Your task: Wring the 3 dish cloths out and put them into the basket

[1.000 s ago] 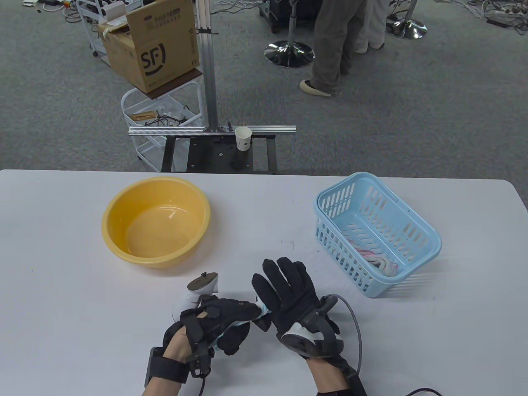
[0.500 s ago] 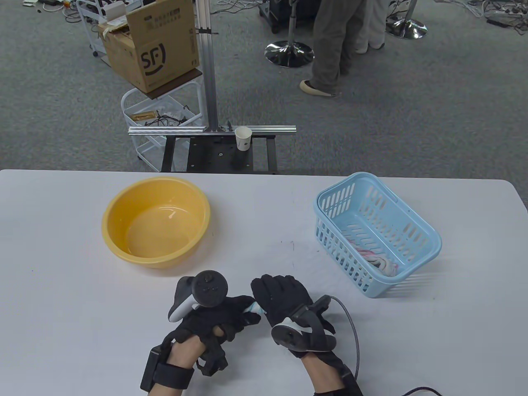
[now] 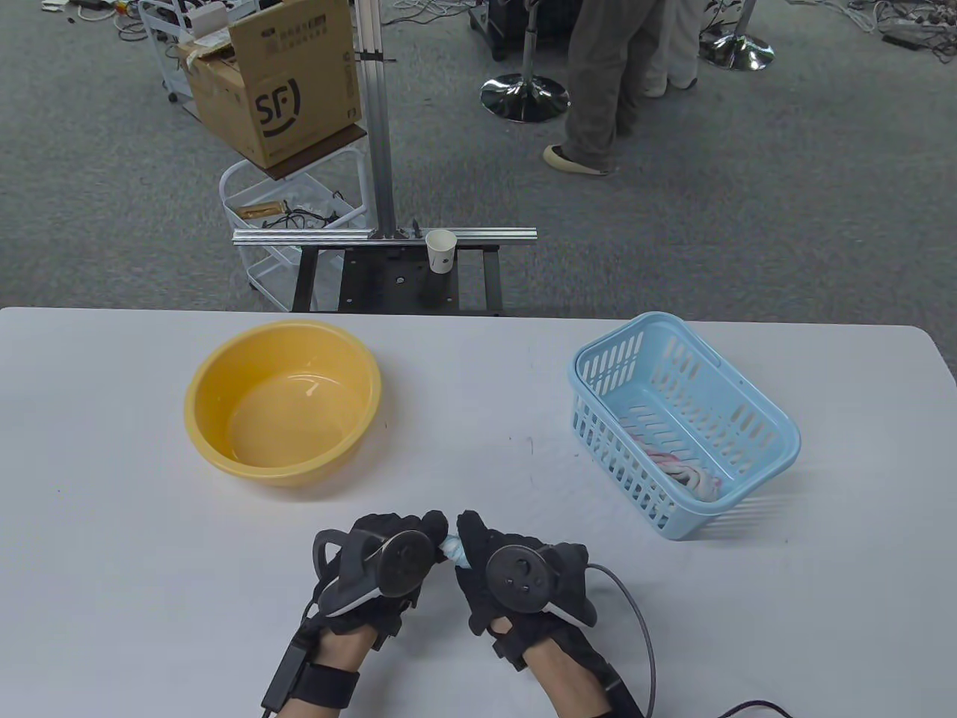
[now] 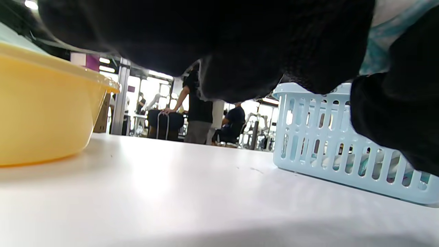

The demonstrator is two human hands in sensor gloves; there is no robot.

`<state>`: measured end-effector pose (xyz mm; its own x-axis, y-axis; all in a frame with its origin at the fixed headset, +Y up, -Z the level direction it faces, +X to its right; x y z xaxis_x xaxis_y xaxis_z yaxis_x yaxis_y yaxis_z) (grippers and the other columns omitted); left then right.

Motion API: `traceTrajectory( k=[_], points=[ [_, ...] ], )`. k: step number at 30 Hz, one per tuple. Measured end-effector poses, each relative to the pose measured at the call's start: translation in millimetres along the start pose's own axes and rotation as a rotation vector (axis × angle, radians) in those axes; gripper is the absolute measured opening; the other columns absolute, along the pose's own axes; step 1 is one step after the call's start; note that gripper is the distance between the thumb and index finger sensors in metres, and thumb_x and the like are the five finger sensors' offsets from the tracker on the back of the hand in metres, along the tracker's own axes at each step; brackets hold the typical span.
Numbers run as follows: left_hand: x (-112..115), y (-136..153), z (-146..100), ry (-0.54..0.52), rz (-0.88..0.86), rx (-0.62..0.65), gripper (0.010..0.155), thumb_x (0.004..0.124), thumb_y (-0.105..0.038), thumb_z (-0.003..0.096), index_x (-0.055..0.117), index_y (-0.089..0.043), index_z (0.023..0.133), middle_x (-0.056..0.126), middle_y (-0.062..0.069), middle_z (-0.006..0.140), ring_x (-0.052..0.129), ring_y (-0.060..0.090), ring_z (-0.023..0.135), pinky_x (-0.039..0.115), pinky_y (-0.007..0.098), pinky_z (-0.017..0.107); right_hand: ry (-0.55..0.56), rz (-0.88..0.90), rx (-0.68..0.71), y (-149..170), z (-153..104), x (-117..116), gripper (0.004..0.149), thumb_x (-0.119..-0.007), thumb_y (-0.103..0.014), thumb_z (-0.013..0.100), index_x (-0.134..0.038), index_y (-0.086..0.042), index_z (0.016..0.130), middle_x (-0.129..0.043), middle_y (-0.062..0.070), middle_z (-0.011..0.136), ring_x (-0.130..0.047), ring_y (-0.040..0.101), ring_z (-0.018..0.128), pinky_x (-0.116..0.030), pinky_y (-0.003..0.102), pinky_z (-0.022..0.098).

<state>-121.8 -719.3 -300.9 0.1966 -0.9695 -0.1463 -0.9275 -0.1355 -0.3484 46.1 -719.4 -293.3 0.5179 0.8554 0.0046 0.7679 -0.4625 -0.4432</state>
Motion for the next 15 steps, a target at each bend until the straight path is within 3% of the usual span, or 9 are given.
traceTrajectory(
  k=[5,15],
  points=[
    [-2.0,-3.3,-0.6,-0.027,0.013,0.025,0.051,0.092,-0.046,0.0333,0.094,-0.018,0.076,0.103,-0.007,0.04,0.097,0.018,0.018,0.085,0.046,0.034,-0.098,0.31,-0.139,17.7,0.4,-6.9,0.055,-0.092,-0.031,0.044,-0.076,0.003,0.084,-0.105,0.011,0.05,-0.109,0.025,0.024,-0.089,0.05,0.027],
    [-5.7,-13.4,-3.8,-0.042,0.051,0.091,0.051,0.092,-0.045,0.0333,0.094,-0.019,0.077,0.103,-0.007,0.04,0.097,0.019,0.019,0.084,0.046,0.034,-0.329,0.694,-0.296,40.8,-1.2,-24.5,0.051,-0.091,-0.032,0.045,-0.08,0.005,0.078,-0.107,0.01,0.044,-0.109,0.022,0.017,-0.09,0.048,0.022]
  ],
)
Point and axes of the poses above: the tracker on the back of each hand, its own y axis roughly to the little-finger side, its own z axis roughly from the wrist to the fingertips, x = y × z, the point moved 1 cm from there along z, roughly from the wrist to the fingertips
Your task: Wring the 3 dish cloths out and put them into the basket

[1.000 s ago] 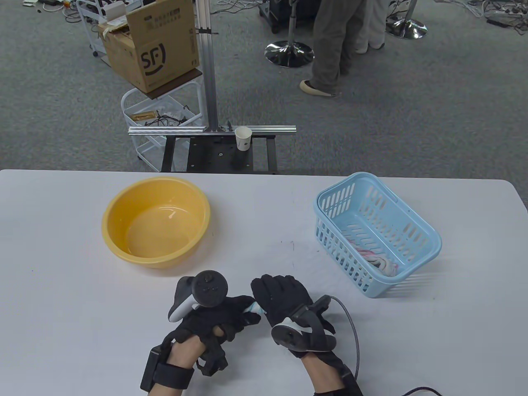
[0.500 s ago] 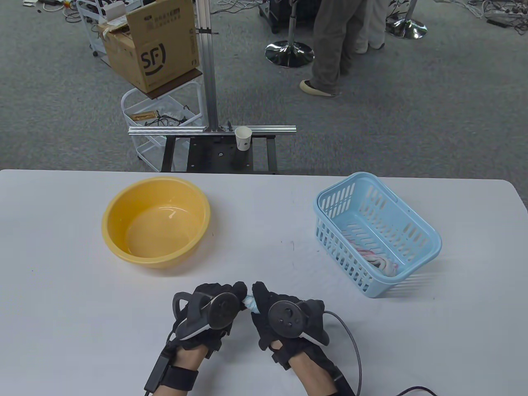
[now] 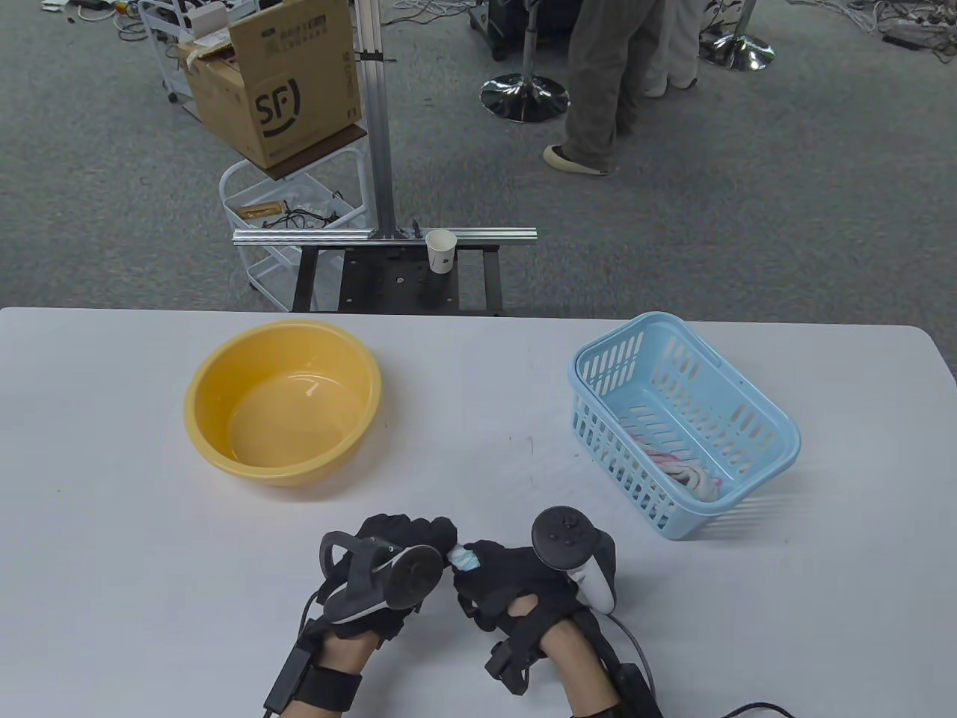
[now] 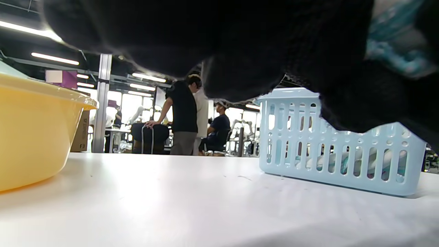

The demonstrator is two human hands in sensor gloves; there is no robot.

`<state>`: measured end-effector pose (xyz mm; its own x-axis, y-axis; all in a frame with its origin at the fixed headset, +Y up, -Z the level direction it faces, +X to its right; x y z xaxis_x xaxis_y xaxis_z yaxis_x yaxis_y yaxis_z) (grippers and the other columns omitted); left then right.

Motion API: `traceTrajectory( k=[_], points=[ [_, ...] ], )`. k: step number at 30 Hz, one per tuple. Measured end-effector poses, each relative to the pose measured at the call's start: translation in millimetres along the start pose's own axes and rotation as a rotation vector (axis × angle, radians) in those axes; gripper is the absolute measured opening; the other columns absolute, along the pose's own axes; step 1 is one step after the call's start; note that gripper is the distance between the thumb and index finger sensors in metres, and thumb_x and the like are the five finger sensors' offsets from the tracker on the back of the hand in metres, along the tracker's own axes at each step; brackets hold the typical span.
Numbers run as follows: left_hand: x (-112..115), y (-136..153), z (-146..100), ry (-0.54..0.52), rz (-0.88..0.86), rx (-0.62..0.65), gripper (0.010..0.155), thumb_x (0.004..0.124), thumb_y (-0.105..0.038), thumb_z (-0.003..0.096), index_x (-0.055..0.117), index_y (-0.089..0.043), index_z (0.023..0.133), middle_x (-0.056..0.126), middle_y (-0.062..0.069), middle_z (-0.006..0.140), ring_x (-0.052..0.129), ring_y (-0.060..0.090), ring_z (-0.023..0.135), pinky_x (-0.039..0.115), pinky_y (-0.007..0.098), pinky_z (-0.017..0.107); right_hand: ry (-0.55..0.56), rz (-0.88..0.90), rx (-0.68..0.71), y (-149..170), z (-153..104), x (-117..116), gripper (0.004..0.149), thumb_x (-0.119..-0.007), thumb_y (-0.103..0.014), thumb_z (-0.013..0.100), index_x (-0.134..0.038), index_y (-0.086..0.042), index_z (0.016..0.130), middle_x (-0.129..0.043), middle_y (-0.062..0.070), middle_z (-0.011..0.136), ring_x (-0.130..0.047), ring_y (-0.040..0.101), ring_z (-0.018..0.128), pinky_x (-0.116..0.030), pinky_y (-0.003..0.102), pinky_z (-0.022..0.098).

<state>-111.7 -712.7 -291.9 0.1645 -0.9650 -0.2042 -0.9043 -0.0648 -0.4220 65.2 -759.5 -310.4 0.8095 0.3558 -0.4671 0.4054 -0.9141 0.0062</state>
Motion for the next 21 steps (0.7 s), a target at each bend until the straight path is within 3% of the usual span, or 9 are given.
traceTrajectory(
  k=[12,17,21],
  points=[
    [-9.5,-5.9,-3.0,-0.062,0.015,0.05,0.05,0.092,-0.044,0.0334,0.095,-0.018,0.077,0.103,-0.007,0.04,0.098,0.019,0.019,0.085,0.046,0.035,-0.216,0.364,-0.062,18.7,5.4,-8.2,0.05,-0.09,-0.031,0.046,-0.08,0.006,0.077,-0.107,0.009,0.042,-0.109,0.021,0.014,-0.091,0.047,0.02],
    [-7.8,-5.0,-2.5,-0.053,0.014,0.039,0.051,0.091,-0.046,0.0346,0.092,-0.019,0.078,0.102,-0.008,0.042,0.099,0.018,0.021,0.085,0.046,0.036,-0.209,0.342,-0.057,19.2,5.1,-5.9,0.051,-0.09,-0.033,0.047,-0.079,0.005,0.079,-0.107,0.009,0.045,-0.11,0.022,0.018,-0.091,0.048,0.022],
    [-8.1,-1.8,-3.3,-0.052,-0.012,0.017,0.05,0.093,-0.047,0.0398,0.089,-0.02,0.082,0.103,-0.008,0.049,0.102,0.019,0.028,0.085,0.046,0.04,-0.204,0.268,-0.022,22.2,4.7,-1.6,0.055,-0.089,-0.039,0.05,-0.074,-0.003,0.088,-0.102,0.009,0.059,-0.109,0.025,0.036,-0.088,0.049,0.035]
  ],
)
Point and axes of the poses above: the tracker on the back of each hand, its own y axis roughly to the little-finger side, its own z axis roughly from the wrist to the fingertips, x = y × z, the point moved 1 cm from there along z, roughly from the wrist to the fingertips
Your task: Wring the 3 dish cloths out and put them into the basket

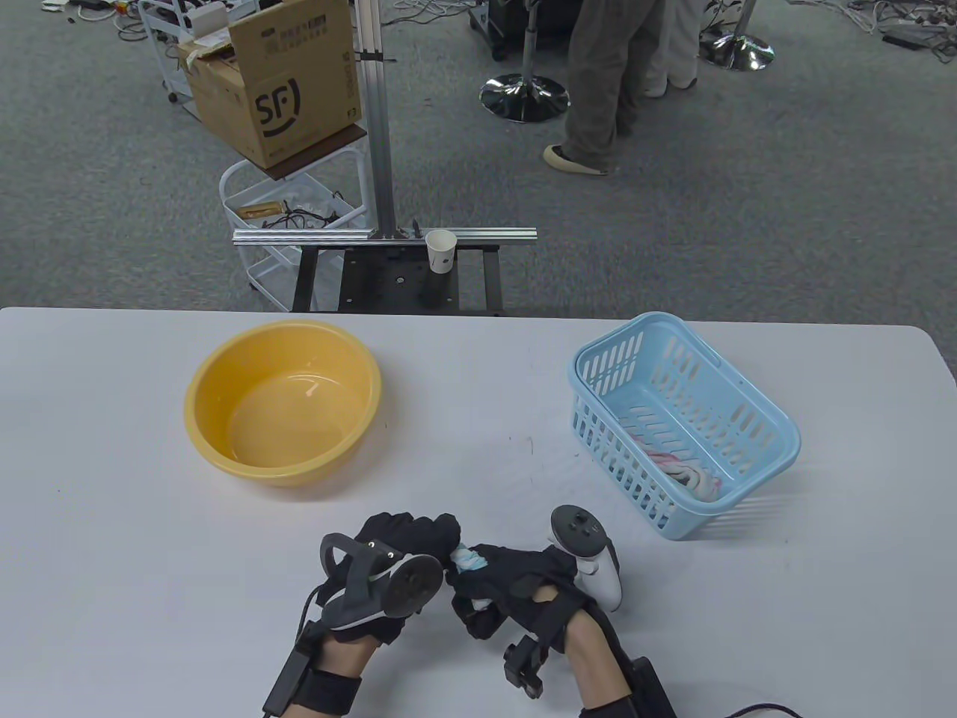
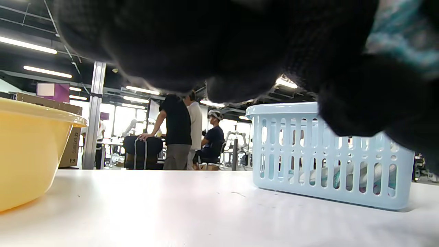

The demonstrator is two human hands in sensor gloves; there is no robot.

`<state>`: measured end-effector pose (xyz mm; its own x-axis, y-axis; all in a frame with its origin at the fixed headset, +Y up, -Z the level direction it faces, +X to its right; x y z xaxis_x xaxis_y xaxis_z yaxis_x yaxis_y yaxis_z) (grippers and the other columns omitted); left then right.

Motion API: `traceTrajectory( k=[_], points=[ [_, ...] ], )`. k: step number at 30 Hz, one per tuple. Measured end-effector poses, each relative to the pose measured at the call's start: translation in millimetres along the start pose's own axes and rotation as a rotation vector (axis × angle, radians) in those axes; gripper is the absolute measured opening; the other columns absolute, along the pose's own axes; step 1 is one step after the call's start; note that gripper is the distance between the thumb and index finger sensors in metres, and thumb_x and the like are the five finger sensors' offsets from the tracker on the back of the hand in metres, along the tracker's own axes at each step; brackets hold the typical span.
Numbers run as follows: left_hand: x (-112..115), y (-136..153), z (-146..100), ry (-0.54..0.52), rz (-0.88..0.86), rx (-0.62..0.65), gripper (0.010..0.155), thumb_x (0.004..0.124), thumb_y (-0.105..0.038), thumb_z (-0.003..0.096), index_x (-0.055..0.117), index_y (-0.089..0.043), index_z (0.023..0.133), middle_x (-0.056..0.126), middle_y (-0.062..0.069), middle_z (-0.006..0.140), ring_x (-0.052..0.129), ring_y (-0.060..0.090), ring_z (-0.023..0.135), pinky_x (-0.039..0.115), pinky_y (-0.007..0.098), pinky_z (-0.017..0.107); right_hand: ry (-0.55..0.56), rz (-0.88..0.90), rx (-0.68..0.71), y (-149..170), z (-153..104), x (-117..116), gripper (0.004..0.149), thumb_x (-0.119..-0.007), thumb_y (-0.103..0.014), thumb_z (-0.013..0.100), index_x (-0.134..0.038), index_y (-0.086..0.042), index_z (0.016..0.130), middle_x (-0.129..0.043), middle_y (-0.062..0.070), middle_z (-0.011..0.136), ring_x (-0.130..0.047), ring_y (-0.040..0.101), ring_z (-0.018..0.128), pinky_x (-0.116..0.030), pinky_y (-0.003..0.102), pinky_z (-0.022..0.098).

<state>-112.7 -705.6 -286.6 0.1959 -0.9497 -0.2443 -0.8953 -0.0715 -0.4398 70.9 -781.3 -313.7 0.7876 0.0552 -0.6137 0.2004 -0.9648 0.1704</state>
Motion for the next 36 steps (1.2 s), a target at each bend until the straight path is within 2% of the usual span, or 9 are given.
traceTrajectory(
  k=[3,4,5,10,16,22,28,31,36],
  points=[
    [3.2,6.2,-0.8,0.02,-0.022,-0.026,0.057,0.094,-0.05,0.0381,0.086,-0.021,0.086,0.102,-0.007,0.057,0.104,0.021,0.037,0.084,0.047,0.046,0.02,0.023,-0.002,2.5,-0.4,2.5,0.058,-0.088,-0.039,0.051,-0.069,-0.003,0.092,-0.097,0.012,0.067,-0.106,0.029,0.045,-0.085,0.052,0.041],
    [3.9,9.4,-0.8,0.025,-0.033,-0.039,0.055,0.093,-0.051,0.0416,0.085,-0.021,0.087,0.102,-0.007,0.059,0.104,0.021,0.039,0.084,0.047,0.047,0.042,0.027,0.002,2.5,-0.6,3.7,0.059,-0.089,-0.039,0.051,-0.068,-0.003,0.093,-0.097,0.012,0.067,-0.106,0.029,0.046,-0.084,0.053,0.041],
    [4.2,11.4,-1.1,0.031,-0.043,-0.049,0.06,0.094,-0.053,0.0378,0.085,-0.021,0.087,0.102,-0.007,0.06,0.104,0.022,0.041,0.084,0.048,0.048,0.051,0.026,0.011,2.1,-0.7,4.8,0.059,-0.089,-0.039,0.051,-0.069,-0.003,0.093,-0.097,0.012,0.067,-0.106,0.03,0.045,-0.084,0.053,0.041],
    [1.6,22.7,-2.4,0.02,-0.085,-0.096,0.06,0.092,-0.054,0.0415,0.08,-0.022,0.091,0.1,-0.007,0.067,0.104,0.023,0.049,0.082,0.049,0.053,0.133,0.011,0.081,-6.3,-5.4,13.3,0.059,-0.089,-0.039,0.05,-0.068,-0.006,0.095,-0.096,0.013,0.07,-0.105,0.031,0.05,-0.083,0.054,0.044],
    [1.5,44.9,-6.9,0.008,-0.181,-0.189,0.064,0.09,-0.055,0.0403,0.077,-0.023,0.094,0.098,-0.007,0.073,0.103,0.024,0.056,0.08,0.049,0.057,0.278,-0.132,0.147,-23.4,-18.4,24.0,0.059,-0.088,-0.038,0.051,-0.066,-0.008,0.097,-0.092,0.017,0.076,-0.102,0.036,0.057,-0.08,0.057,0.048],
    [4.3,66.2,-12.2,-0.009,-0.322,-0.265,0.066,0.089,-0.057,0.0405,0.075,-0.025,0.096,0.096,-0.007,0.078,0.103,0.023,0.06,0.08,0.049,0.058,0.512,-0.356,0.301,-65.7,-43.3,35.7,0.057,-0.088,-0.04,0.051,-0.067,-0.016,0.099,-0.088,0.016,0.087,-0.095,0.041,0.071,-0.075,0.06,0.056],
    [10.5,76.8,-14.8,-0.003,-0.422,-0.313,0.066,0.089,-0.056,0.0408,0.076,-0.024,0.096,0.097,-0.006,0.078,0.103,0.024,0.06,0.079,0.05,0.058,0.784,-0.484,0.425,-114.6,-81.4,59.3,0.057,-0.087,-0.042,0.053,-0.065,-0.025,0.103,-0.068,0.019,0.103,-0.067,0.05,0.094,-0.053,0.07,0.067],
    [11.3,73.8,-13.6,0.002,-0.429,-0.304,0.066,0.089,-0.056,0.0409,0.075,-0.024,0.096,0.097,-0.006,0.078,0.103,0.024,0.06,0.079,0.05,0.059,0.942,-0.571,0.403,-132.4,-99.6,81.5,0.058,-0.086,-0.044,0.052,-0.064,-0.027,0.103,-0.061,0.019,0.107,-0.057,0.051,0.099,-0.044,0.073,0.069],
    [13.5,71.4,-12.5,0.014,-0.438,-0.295,0.066,0.089,-0.056,0.041,0.076,-0.023,0.096,0.097,-0.006,0.078,0.103,0.024,0.06,0.079,0.05,0.059,1.127,-0.646,0.214,-137.9,-118.4,123.3,0.061,-0.084,-0.047,0.052,-0.059,-0.03,0.105,-0.043,0.017,0.113,-0.032,0.049,0.105,-0.024,0.074,0.071]
  ],
)
Point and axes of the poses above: the tracker on the back of each hand, its own y axis roughly to the little-finger side, its own z axis roughly from the wrist to the fingertips, x = y × z, the point moved 1 cm from there along z, roughly from the wrist to the fingertips
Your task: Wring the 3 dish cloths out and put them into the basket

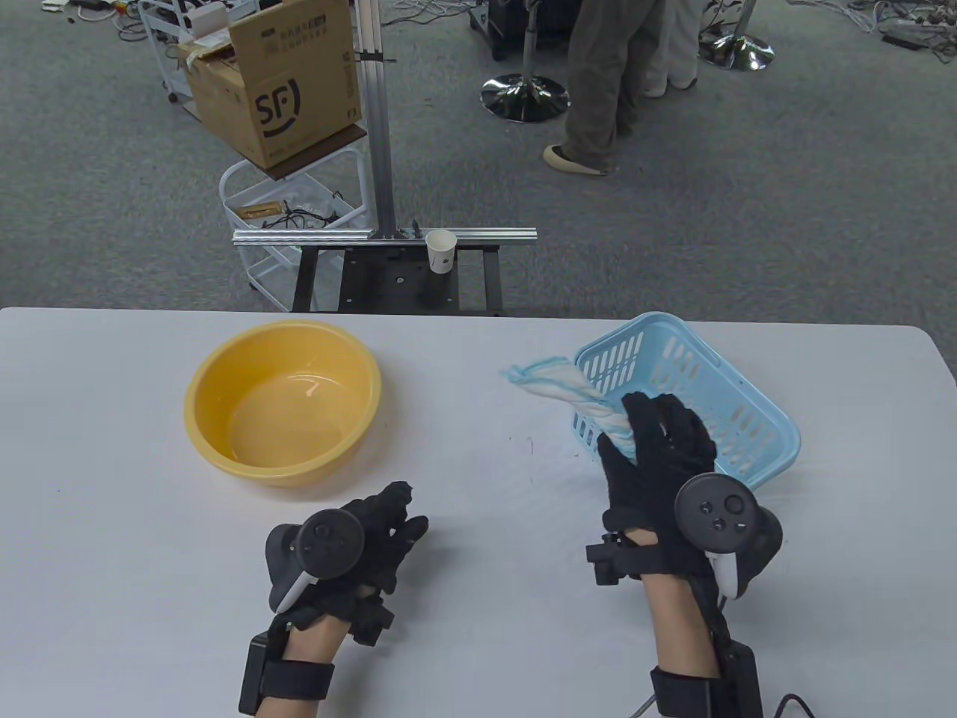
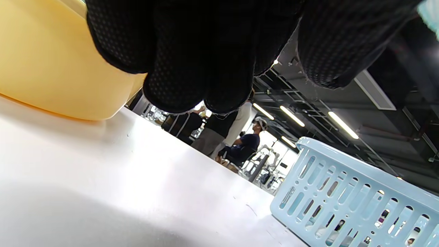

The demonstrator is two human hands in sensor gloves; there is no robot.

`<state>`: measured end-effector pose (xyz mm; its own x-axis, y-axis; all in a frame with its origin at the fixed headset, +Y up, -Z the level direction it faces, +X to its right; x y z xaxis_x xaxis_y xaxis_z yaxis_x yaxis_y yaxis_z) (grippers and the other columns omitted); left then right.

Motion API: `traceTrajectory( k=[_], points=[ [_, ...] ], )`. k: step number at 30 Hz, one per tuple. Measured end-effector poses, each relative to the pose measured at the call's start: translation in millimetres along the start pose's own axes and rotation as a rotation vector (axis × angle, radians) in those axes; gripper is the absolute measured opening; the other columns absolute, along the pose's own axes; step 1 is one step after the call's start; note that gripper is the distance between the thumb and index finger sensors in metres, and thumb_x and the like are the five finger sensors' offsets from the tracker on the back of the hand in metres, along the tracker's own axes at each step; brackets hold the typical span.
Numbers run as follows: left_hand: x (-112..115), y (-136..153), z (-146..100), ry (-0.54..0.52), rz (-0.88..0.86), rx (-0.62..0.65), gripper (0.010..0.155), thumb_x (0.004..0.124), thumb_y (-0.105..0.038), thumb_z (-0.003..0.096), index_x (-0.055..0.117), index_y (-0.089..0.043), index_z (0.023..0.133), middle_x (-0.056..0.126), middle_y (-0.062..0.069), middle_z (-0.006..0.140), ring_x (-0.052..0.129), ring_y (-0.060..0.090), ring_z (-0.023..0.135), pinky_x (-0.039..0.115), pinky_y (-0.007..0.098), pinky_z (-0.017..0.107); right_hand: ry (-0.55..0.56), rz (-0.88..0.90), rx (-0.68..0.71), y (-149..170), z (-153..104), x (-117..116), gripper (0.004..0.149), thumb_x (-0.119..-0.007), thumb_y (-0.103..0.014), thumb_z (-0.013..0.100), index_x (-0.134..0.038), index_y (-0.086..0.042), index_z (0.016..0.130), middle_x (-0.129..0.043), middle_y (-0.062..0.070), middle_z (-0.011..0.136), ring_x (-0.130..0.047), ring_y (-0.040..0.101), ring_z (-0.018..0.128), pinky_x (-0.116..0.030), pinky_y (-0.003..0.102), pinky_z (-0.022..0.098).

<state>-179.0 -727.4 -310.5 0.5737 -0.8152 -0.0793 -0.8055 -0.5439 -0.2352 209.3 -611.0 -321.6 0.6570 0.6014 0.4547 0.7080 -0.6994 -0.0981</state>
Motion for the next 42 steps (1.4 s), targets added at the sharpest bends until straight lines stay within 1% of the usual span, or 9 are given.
traceTrajectory(
  k=[3,6,10,13,15,19,25,32,42],
  points=[
    [1.7,-1.3,0.2,0.009,-0.004,0.004,0.066,0.089,-0.056,0.0411,0.076,-0.023,0.096,0.097,-0.006,0.078,0.103,0.024,0.06,0.079,0.05,0.058,0.017,-0.07,-0.106,19.3,8.6,4.1,0.063,-0.084,-0.047,0.052,-0.056,-0.032,0.106,-0.036,0.015,0.115,-0.024,0.047,0.106,-0.016,0.073,0.071],
    [3.8,-2.1,0.5,0.023,-0.019,0.005,0.065,0.089,-0.056,0.0412,0.077,-0.023,0.095,0.098,-0.006,0.076,0.104,0.024,0.059,0.08,0.05,0.058,0.057,-0.127,-0.183,37.6,13.2,4.6,0.065,-0.084,-0.049,0.052,-0.053,-0.033,0.107,-0.033,0.011,0.116,-0.021,0.045,0.106,-0.014,0.072,0.072],
    [6.1,-1.8,0.4,0.039,-0.027,0.001,0.065,0.089,-0.056,0.0413,0.077,-0.022,0.095,0.098,-0.005,0.076,0.104,0.025,0.058,0.08,0.05,0.058,0.071,-0.198,-0.281,58.3,16.0,0.7,0.07,-0.083,-0.052,0.051,-0.046,-0.034,0.108,-0.027,0.011,0.117,-0.017,0.045,0.107,-0.012,0.072,0.071],
    [6.8,-2.5,0.5,0.045,-0.031,0.002,0.065,0.089,-0.056,0.0413,0.077,-0.022,0.095,0.098,-0.005,0.076,0.104,0.025,0.058,0.08,0.051,0.058,0.045,-0.269,-0.325,71.0,16.3,-5.1,0.075,-0.083,-0.055,0.051,-0.041,-0.034,0.109,-0.024,0.01,0.118,-0.015,0.045,0.107,-0.011,0.071,0.072],
    [7.7,-3.0,0.9,0.051,-0.03,0.003,0.065,0.089,-0.056,0.0413,0.077,-0.022,0.095,0.098,-0.005,0.075,0.104,0.025,0.058,0.08,0.051,0.058,0.003,-0.316,-0.342,77.8,14.6,-10.5,0.077,-0.082,-0.057,0.05,-0.039,-0.034,0.11,-0.022,0.011,0.118,-0.015,0.045,0.107,-0.011,0.072,0.071],
    [9.5,-3.6,1.3,0.06,-0.029,0.005,0.064,0.089,-0.056,0.0413,0.078,-0.022,0.095,0.098,-0.005,0.075,0.104,0.025,0.058,0.08,0.051,0.057,-0.025,-0.339,-0.334,82.7,12.3,-15.5,0.078,-0.081,-0.058,0.05,-0.039,-0.032,0.11,-0.022,0.011,0.118,-0.015,0.045,0.107,-0.012,0.072,0.071],
    [10.6,-4.2,0.7,0.069,-0.026,0.003,0.065,0.089,-0.056,0.0413,0.078,-0.022,0.095,0.098,-0.005,0.075,0.104,0.025,0.058,0.08,0.051,0.057,-0.034,-0.335,-0.32,78.8,12.2,-14.1,0.078,-0.081,-0.059,0.05,-0.04,-0.03,0.11,-0.025,0.012,0.118,-0.018,0.045,0.108,-0.014,0.073,0.072],
    [13.1,-3.9,1.4,0.079,-0.014,-0.002,0.066,0.089,-0.056,0.0414,0.076,-0.022,0.096,0.098,-0.005,0.077,0.103,0.026,0.06,0.079,0.051,0.058,-0.046,-0.369,-0.223,63.7,7.4,-15.2,0.079,-0.08,-0.06,0.05,-0.041,-0.029,0.11,-0.026,0.013,0.118,-0.02,0.046,0.108,-0.015,0.073,0.071],
    [12.8,-3.4,0.7,0.077,0.002,-0.012,0.067,0.088,-0.057,0.0414,0.074,-0.023,0.098,0.096,-0.004,0.081,0.102,0.026,0.063,0.078,0.052,0.06,-0.088,-0.412,-0.099,39.5,1.8,-29.5,0.079,-0.079,-0.061,0.05,-0.039,-0.029,0.111,-0.026,0.014,0.117,-0.022,0.047,0.107,-0.018,0.074,0.071]
  ],
)
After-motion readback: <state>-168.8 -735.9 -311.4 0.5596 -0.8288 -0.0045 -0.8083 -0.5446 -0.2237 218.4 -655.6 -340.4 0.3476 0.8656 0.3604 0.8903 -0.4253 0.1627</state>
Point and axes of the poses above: the tracker on the back of each hand, its own y axis roughly to the little-finger side, its own z axis roughly from the wrist to the fingertips, x = y × z, the point moved 1 cm from there along z, roughly from the wrist to the fingertips
